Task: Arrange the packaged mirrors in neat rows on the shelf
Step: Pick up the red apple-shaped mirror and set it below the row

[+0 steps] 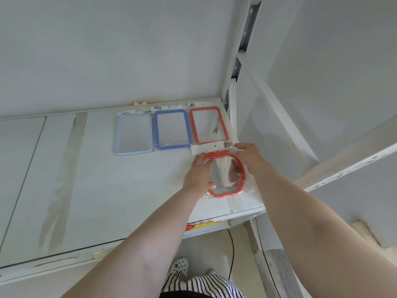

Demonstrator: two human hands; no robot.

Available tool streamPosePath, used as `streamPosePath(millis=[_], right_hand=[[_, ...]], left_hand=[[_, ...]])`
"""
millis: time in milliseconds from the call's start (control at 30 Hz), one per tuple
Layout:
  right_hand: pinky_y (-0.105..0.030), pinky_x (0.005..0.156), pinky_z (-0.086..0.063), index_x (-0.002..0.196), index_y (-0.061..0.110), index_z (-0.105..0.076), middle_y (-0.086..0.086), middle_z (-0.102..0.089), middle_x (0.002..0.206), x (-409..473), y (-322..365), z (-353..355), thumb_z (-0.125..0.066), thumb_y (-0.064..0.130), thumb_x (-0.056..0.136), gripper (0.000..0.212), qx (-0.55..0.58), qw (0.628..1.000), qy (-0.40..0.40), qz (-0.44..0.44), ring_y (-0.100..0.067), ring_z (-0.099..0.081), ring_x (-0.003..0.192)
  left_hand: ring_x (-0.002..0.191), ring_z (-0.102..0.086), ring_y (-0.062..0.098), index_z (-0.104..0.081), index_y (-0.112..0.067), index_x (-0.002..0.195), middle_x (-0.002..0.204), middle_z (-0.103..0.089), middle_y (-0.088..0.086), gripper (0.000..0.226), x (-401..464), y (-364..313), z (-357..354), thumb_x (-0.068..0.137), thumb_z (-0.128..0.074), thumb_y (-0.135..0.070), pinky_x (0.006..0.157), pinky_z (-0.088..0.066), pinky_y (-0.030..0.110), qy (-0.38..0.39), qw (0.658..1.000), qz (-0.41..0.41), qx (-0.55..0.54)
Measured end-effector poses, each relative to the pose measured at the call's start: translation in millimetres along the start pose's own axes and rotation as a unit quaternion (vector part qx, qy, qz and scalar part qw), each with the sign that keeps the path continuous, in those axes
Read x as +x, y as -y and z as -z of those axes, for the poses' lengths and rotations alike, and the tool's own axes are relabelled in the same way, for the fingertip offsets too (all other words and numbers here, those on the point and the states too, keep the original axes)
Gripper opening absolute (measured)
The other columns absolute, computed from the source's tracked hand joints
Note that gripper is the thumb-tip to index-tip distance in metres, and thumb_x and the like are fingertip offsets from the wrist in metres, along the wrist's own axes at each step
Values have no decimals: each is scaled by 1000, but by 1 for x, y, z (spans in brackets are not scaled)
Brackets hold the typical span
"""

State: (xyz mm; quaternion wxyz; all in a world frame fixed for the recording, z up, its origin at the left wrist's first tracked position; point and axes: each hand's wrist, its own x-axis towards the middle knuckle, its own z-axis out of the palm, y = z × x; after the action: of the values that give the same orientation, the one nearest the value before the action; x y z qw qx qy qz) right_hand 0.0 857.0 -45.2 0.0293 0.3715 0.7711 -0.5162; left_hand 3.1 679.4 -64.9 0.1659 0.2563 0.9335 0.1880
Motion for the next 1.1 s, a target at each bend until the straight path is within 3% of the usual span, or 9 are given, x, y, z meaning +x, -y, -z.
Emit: streamPosePath(millis=[33,133,200,267,367,633,833,1100], right_hand=[[-35,86,-50,114,6,-67,-5,-65,101,4,-3,-1,-75,19,76,41,-4,1000,-2,-6,-22,-63,93],[-29,73,-46,104,14,-68,-4,-58,88,31,-23,-7,-65,18,70,34,-39,999,14,1,-20,-54,84],[-31,88,-48,121,15,-63,-7,-60,106,16,-14,-8,-68,11,75,46,-57,998,12,-6,-23,-58,98],[-38,109,-37,131,12,-56,-12,-54,131,1,-5,-7,-68,11,81,51,-114,993,5,20,-29,-50,124],[-41,117,-22,138,14,-49,-9,-39,147,-10,-6,-6,-66,16,86,55,-161,985,7,59,-27,-29,140],[-35,107,-32,132,27,-55,-2,-45,144,-38,-34,-15,-65,22,85,48,-223,968,-73,87,-29,-37,131],[-39,111,-30,140,28,-43,-1,-39,147,-49,-45,-23,-68,26,83,63,-259,963,-60,50,-27,-31,136],[-39,109,-32,141,26,-41,-4,-40,145,-51,-44,-28,-69,25,82,65,-265,961,-70,45,-29,-33,133]], left_hand=[[148,-14,23,-27,-19,149,159,-14,3,88,0,-1,0,77,-75,-32,117,-32,37,-1,1000,0,1],[148,-15,24,-29,-18,147,158,-15,4,86,1,-2,1,76,-76,-32,117,-32,37,-2,1000,-1,5],[148,-15,24,-30,-18,147,158,-16,4,86,1,-2,1,76,-76,-32,117,-31,37,-3,1000,-2,8],[148,-14,25,-30,-18,147,158,-16,4,85,1,-2,1,76,-75,-33,119,-27,36,-5,1000,-5,14],[148,-12,26,-30,-17,147,158,-15,5,85,2,-2,1,77,-75,-32,121,-21,35,-5,1000,-6,14],[148,-11,29,-34,-17,146,160,-17,5,71,-1,0,2,85,-67,-31,122,-17,38,-34,999,-16,12],[148,-12,28,-35,-17,146,160,-16,3,69,-1,3,0,85,-67,-25,121,-21,37,-11,999,-18,24],[149,-10,28,-33,-16,146,161,-11,5,69,1,5,1,86,-66,-20,121,-20,37,-2,999,-28,28]])
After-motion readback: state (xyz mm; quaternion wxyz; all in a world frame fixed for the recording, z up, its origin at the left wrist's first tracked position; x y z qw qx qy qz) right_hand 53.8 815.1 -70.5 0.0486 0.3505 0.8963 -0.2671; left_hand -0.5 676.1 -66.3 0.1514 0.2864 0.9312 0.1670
